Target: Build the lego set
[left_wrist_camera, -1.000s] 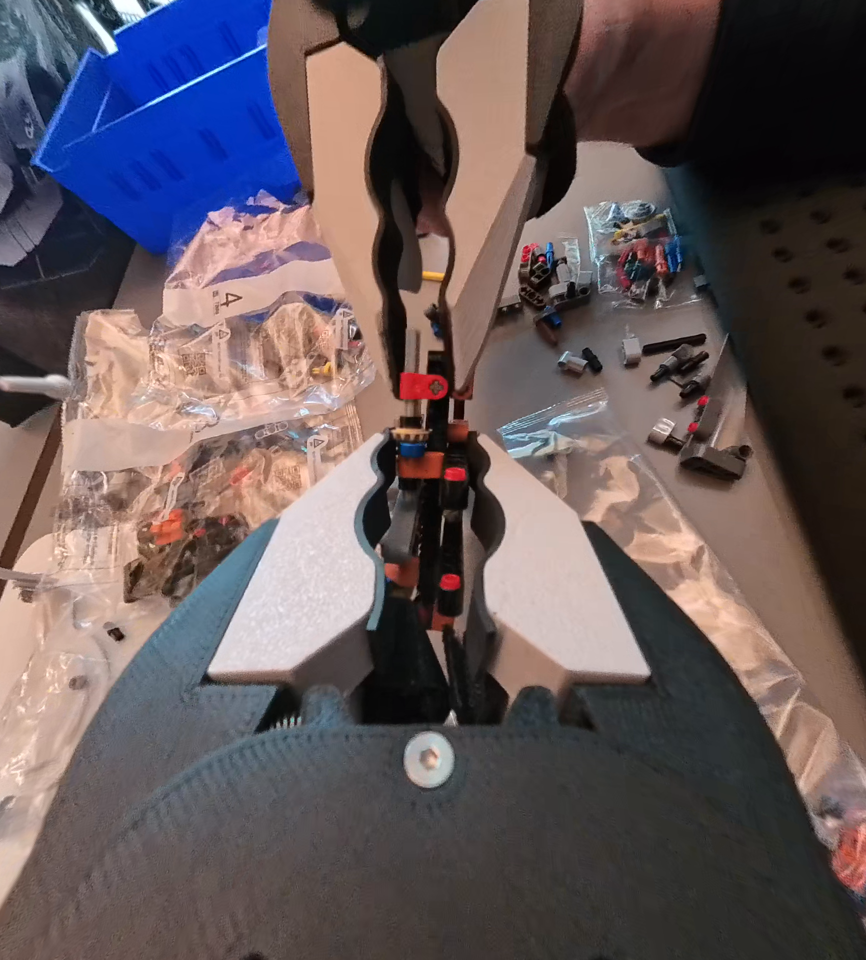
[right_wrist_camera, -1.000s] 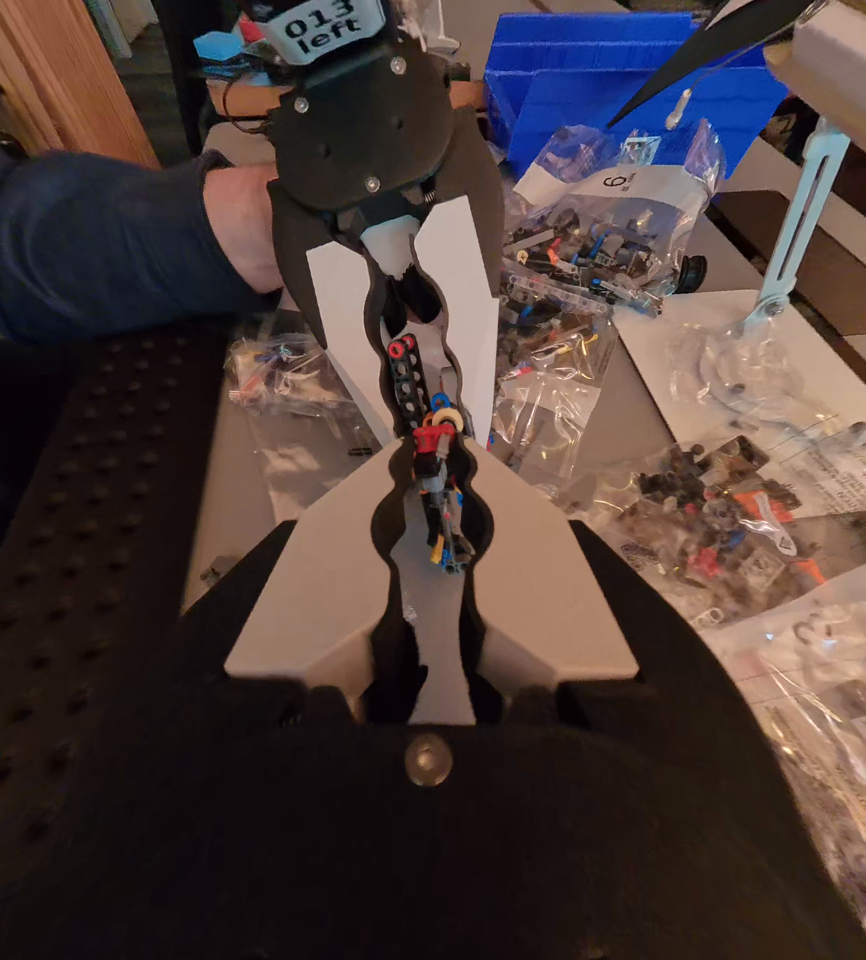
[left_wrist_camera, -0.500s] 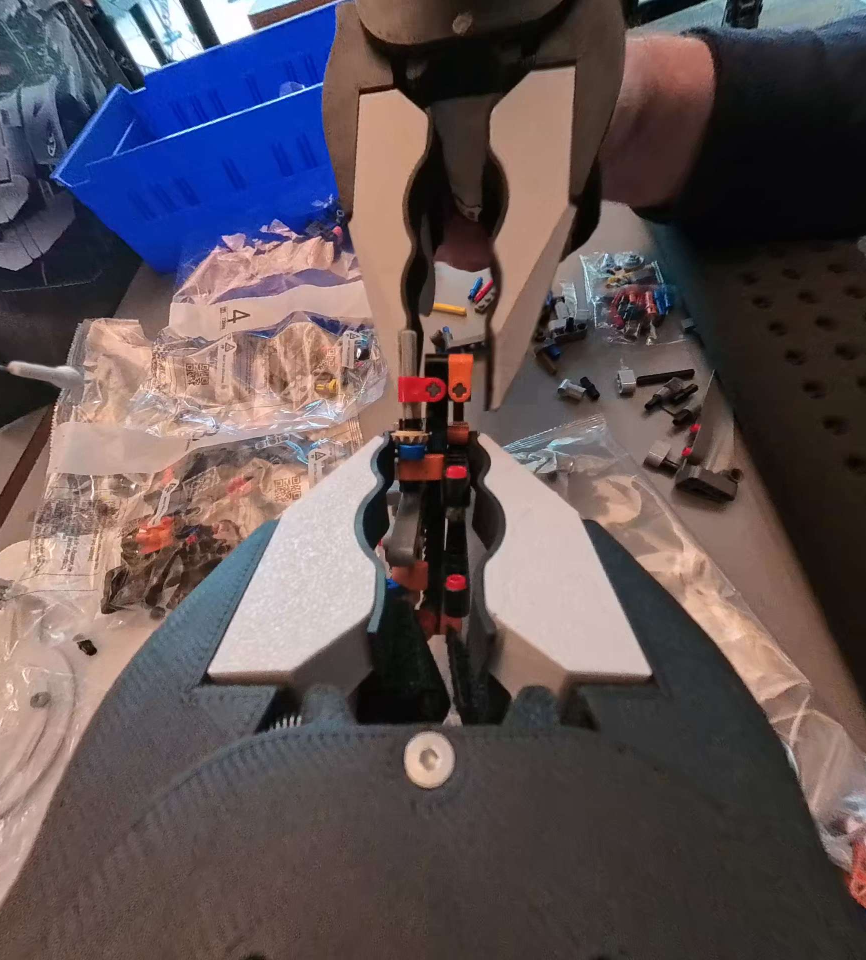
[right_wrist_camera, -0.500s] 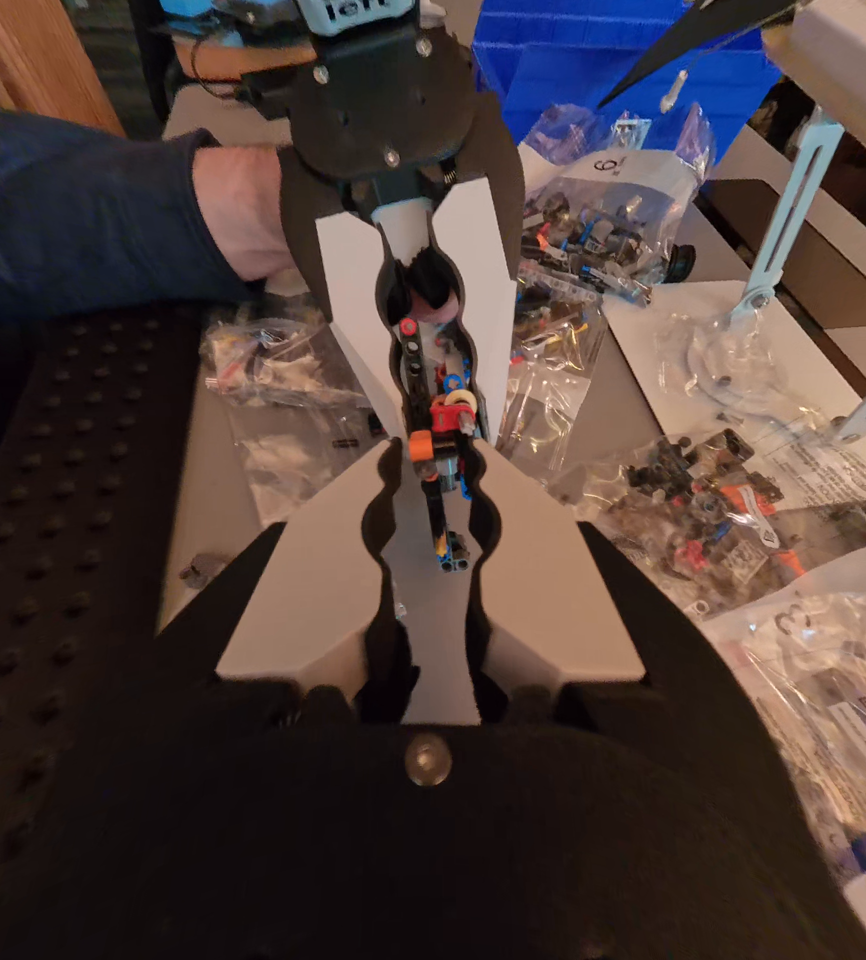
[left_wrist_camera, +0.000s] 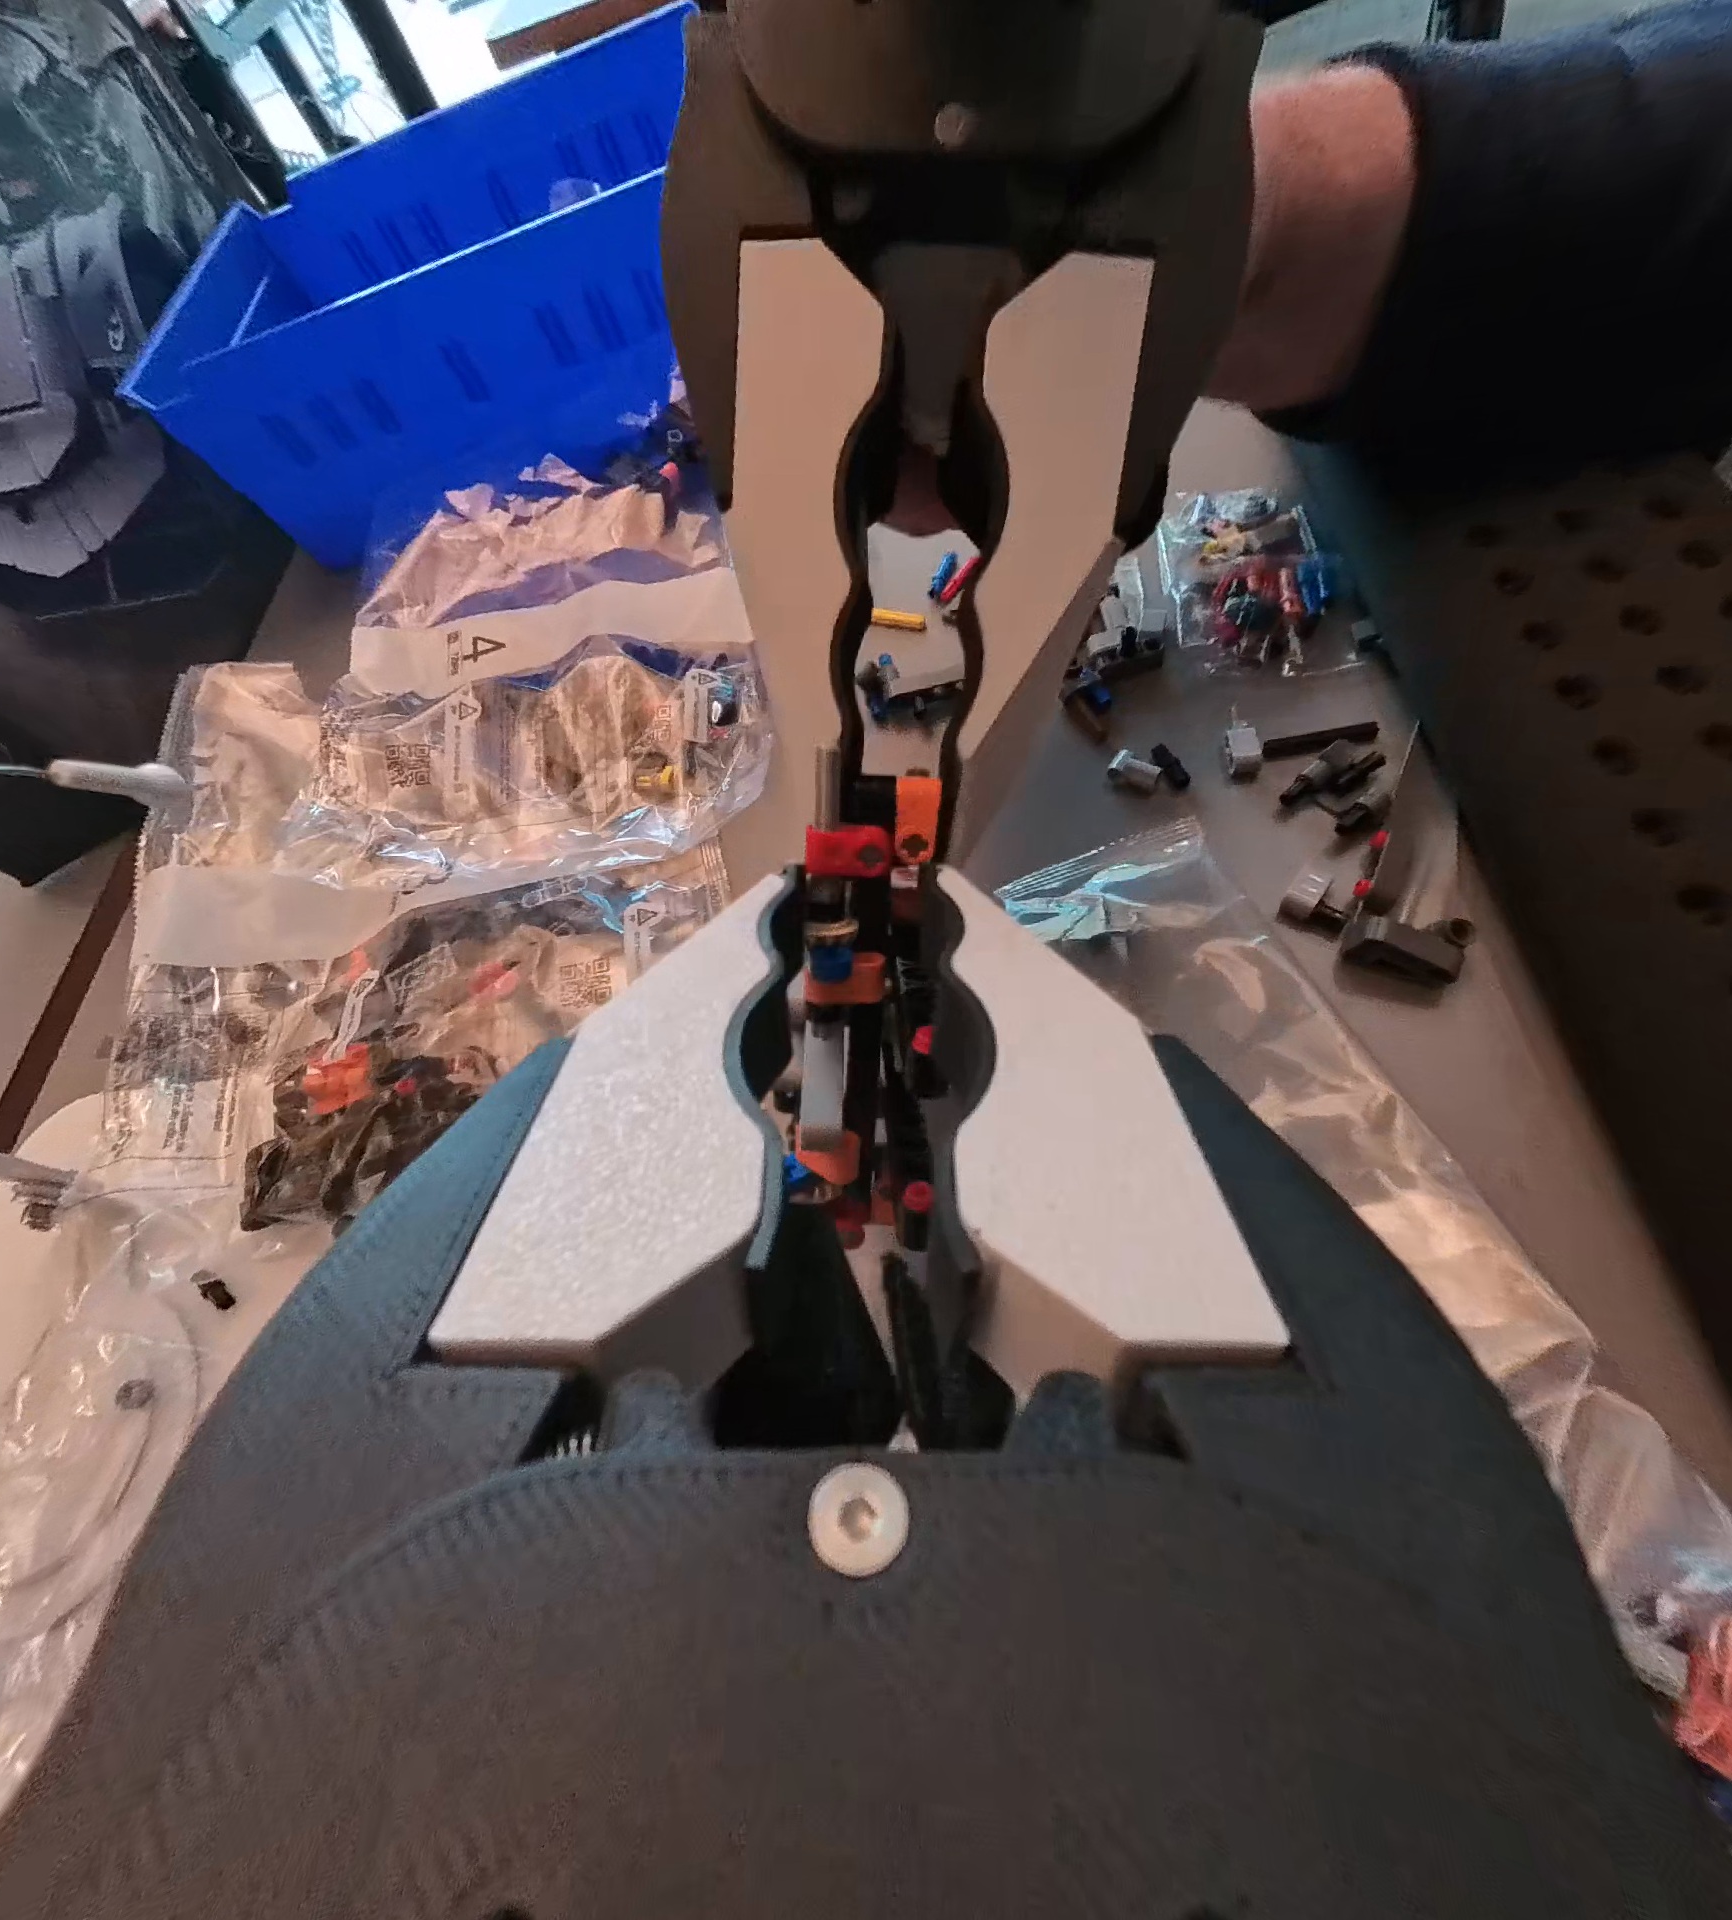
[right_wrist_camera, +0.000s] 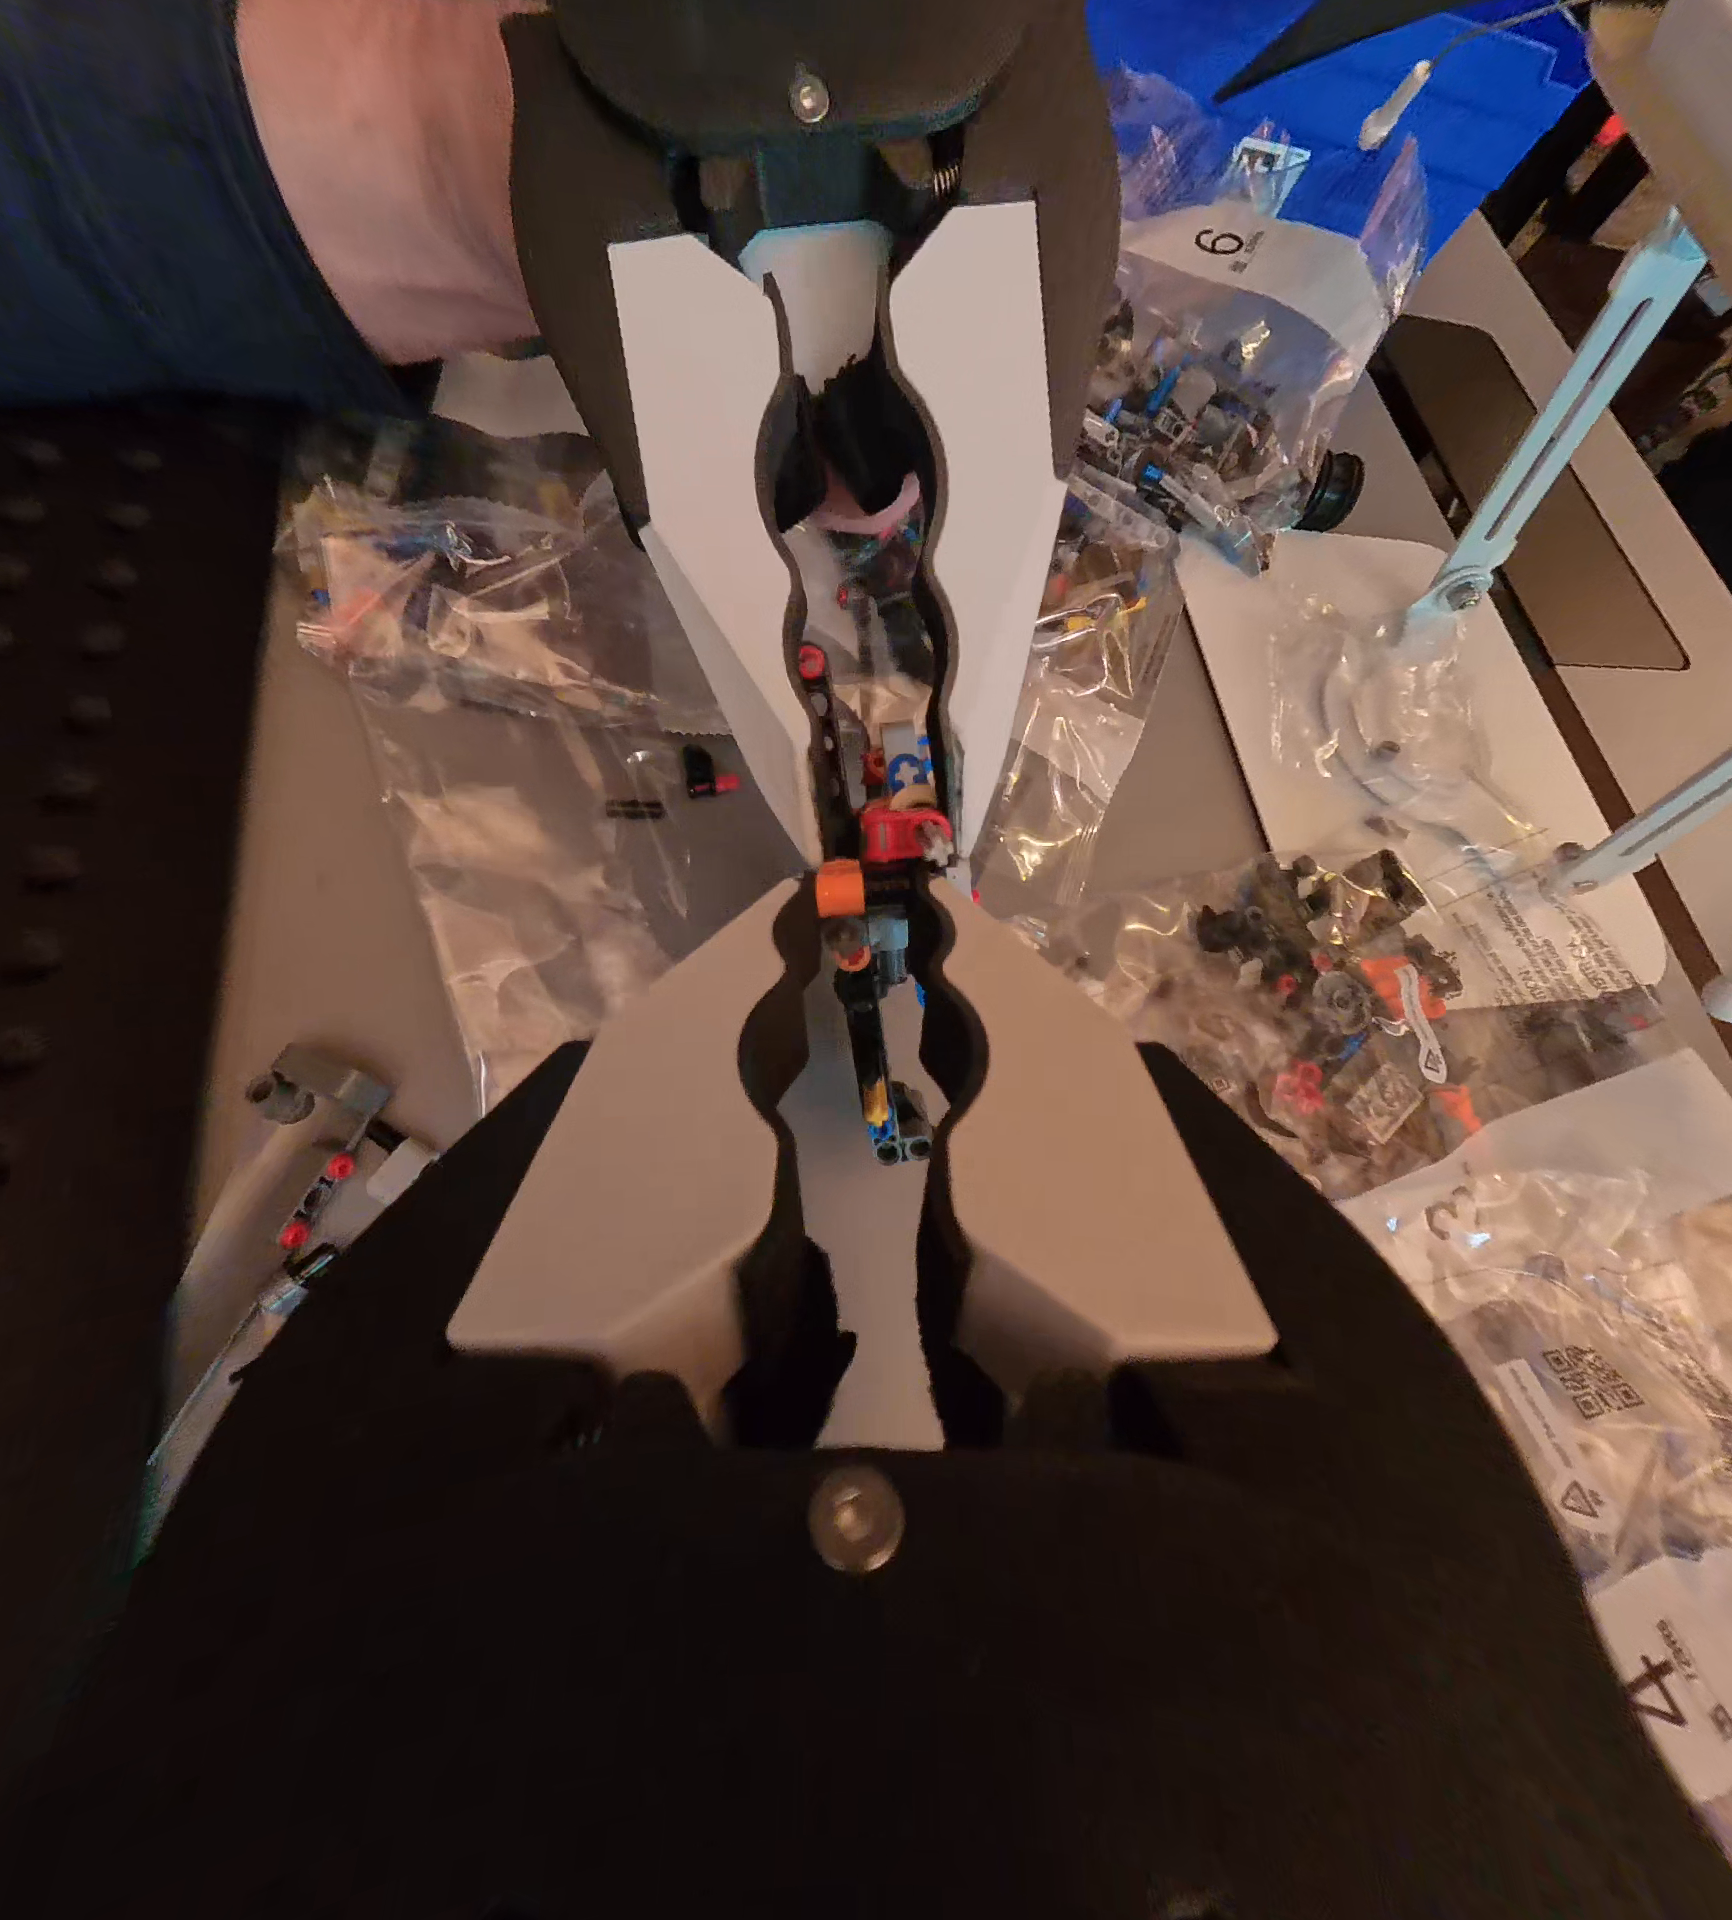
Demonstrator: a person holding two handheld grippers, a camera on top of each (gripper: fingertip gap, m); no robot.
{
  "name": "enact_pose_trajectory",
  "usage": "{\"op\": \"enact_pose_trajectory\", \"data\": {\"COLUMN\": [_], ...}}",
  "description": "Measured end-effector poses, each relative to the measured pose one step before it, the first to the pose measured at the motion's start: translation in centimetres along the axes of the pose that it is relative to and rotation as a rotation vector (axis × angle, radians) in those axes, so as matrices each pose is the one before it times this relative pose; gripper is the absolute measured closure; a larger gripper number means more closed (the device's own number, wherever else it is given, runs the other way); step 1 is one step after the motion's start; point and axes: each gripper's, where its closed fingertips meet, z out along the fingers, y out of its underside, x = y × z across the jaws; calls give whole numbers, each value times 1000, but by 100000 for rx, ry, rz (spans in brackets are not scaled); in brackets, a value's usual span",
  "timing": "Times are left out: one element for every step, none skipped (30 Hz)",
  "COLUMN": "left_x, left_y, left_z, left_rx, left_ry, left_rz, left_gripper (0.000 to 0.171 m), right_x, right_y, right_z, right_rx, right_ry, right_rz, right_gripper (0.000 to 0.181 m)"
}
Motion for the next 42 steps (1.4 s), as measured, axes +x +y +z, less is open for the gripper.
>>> {"op": "enact_pose_trajectory", "data": {"left_x": [-43,-9,56,-15,74,122,86,-4,-19,41,56,-32,-27,53,-45,-86,-42,-66,-74,-22,53,-13,24,106,22,14,-12,-8,20,5,-3,0,-42,15,47,16,-8,19,17,32,26,66], "left_y": [39,2,-35,-45,-44,-5,-3,-43,-27,30,64,74,34,-14,-37,-41,-20,20,36,74,124,194,194,50,13,34,58,46,48,40,32,6,-5,-37,-50,-67,-95,-77,-63,-1,-11,-82], "left_z": [31,-17,-34,-80,-68,-11,2,-2,11,16,16,18,25,33,5,2,3,-17,18,56,87,114,117,46,5,22,-31,-50,-24,-33,-18,-6,-8,-23,-29,-62,-56,-44,-8,38,32,-14], "left_rx": [46,250,584,767,570,253,-256,-193,25,-45,-422,-645,-655,-516,-326,-268,-542,-1122,-1349,-1389,-1712,-2086,-2309,-1276,-359,-128,-579,-1021,-723,-213,50,306,716,1532,1778,1572,1449,1197,1536,1545,1421,1478], "left_ry": [-372,198,551,146,808,967,73,-695,-404,140,224,-542,-704,-224,-907,-1258,-865,-1241,-1714,-1139,-484,-1006,-853,-220,-275,-100,-169,-111,-218,-258,117,421,265,1036,1624,1204,817,865,883,1419,1153,1123], "left_rz": [349,-364,-564,-143,-779,-729,540,913,403,381,541,780,964,957,1162,1357,1143,1599,2416,1851,1459,2061,1927,1618,715,277,-142,62,588,426,-795,-1317,-1262,-2380,-2954,-2211,-1909,-1757,-1799,-2546,-1931,-1516], "left_gripper": [151,152,153,157,157,157,157,157,156,156,156,156,156,156,156,155,154,153,152,153,152,151,151,153,154,154,155,156,156,156,156,157,157,157,157,158,158,158,158,159,159,159], "right_x": [13,-49,-112,-160,-73,-114,-52,2,18,-37,-34,19,16,-35,56,70,-23,-16,46,22,-38,8,19,37,21,-7,-40,-15,-17,-11,15,23,56,-17,-28,-3,23,-7,-10,0,-8,-47], "right_y": [19,-6,-45,-59,-65,-25,-29,15,12,37,58,55,52,21,-4,7,4,31,67,109,154,192,133,6,-3,23,-31,-21,0,-6,12,23,23,21,-37,-68,-70,-55,-14,46,55,-35], "right_z": [13,3,-30,-12,9,-5,-19,-25,-13,30,53,53,10,-18,-20,-28,-6,16,36,53,109,138,145,38,-6,30,39,41,44,39,27,14,10,-7,-26,-51,-52,-56,-36,-5,7,-71], "right_rx": [-154,-103,137,240,156,-83,-26,-127,-387,-604,-526,-461,-533,-303,66,77,-175,-388,-616,-942,-1276,-1541,-1268,-488,-349,-114,-79,-371,-485,-280,-525,-750,-377,182,624,565,494,355,376,-53,-164,669], "right_ry": [295,-314,-434,-651,-154,-315,-30,64,400,96,-116,177,260,-141,143,247,-92,157,498,452,247,672,779,586,379,121,-26,363,452,353,562,882,828,-42,-367,-32,240,-26,-105,26,104,-660], "right_rz": [-164,29,-723,-668,-280,-786,-258,33,-390,-330,142,135,-362,-77,659,389,-25,-260,-186,-444,-714,-929,-823,-452,-356,-184,-147,-585,-750,-348,-618,-1026,-726,-257,176,52,-409,-76,-67,-472,-313,594], "right_gripper": [167,167,167,167,168,168,168,168,168,168,168,167,167,168,167,167,167,167,167,167,167,167,167,167,167,167,167,167,167,167,167,167,167,167,167,167,167,167,167,167,167,167]}}
